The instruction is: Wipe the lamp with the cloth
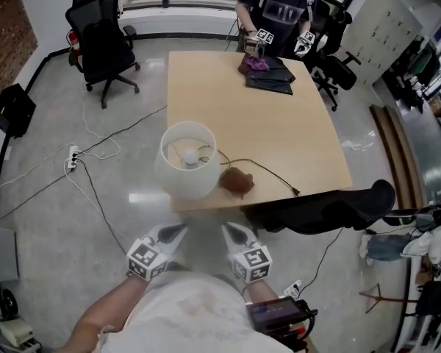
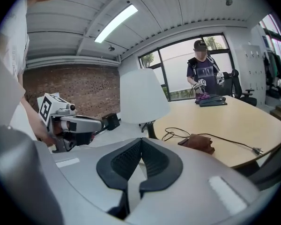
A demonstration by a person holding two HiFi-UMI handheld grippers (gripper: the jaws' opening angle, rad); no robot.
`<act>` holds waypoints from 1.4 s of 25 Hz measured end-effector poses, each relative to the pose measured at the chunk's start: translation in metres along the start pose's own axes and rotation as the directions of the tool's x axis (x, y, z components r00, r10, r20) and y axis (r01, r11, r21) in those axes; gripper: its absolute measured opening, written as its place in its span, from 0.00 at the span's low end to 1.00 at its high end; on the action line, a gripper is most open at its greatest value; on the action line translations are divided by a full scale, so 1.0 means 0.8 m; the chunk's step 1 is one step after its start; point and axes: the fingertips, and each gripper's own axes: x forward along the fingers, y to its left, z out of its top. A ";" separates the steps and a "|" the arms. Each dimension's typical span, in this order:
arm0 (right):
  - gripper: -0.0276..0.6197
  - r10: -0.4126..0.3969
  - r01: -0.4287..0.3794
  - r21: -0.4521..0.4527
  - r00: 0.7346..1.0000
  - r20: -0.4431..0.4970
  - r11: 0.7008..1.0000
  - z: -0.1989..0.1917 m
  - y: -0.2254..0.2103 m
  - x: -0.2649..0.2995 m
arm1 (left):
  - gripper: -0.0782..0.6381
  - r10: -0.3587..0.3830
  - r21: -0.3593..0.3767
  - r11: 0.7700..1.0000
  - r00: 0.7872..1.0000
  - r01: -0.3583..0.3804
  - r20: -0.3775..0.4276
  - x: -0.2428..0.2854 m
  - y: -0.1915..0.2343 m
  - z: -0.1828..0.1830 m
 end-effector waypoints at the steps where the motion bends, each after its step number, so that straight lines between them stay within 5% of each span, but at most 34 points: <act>1: 0.06 -0.013 0.013 0.003 1.000 -0.002 1.000 0.003 -0.001 0.007 | 0.11 -0.004 -0.009 1.000 1.000 0.004 0.006 0.000 0.008 0.003; 4: 0.06 -0.030 0.029 0.017 1.000 0.010 0.999 0.016 -0.002 0.021 | 0.11 -0.009 -0.021 1.000 1.000 0.009 0.028 -0.010 0.026 0.012; 8: 0.06 -0.043 0.042 0.031 0.999 0.032 0.999 0.034 -0.015 0.042 | 0.11 -0.038 0.051 0.998 0.998 0.036 0.042 -0.010 0.041 0.024; 17: 0.13 -0.108 0.110 0.032 0.993 -0.039 0.993 0.020 -0.045 0.074 | 0.11 -0.044 -0.002 0.999 0.998 0.045 0.054 -0.016 0.054 0.021; 23: 0.14 -0.196 0.206 0.157 0.978 -0.075 0.966 0.001 -0.114 0.099 | 0.11 -0.072 0.026 0.997 0.997 0.071 0.032 -0.011 0.036 0.014; 30: 0.33 -0.283 0.299 0.043 0.934 -0.219 0.953 -0.014 -0.197 0.143 | 0.11 -0.015 0.015 1.000 1.000 0.015 0.002 -0.004 0.043 0.020; 35: 0.42 -0.375 0.392 -0.038 0.844 -0.383 0.919 -0.069 -0.272 0.169 | 0.11 0.111 -0.013 0.994 0.994 -0.112 -0.016 -0.016 0.055 0.016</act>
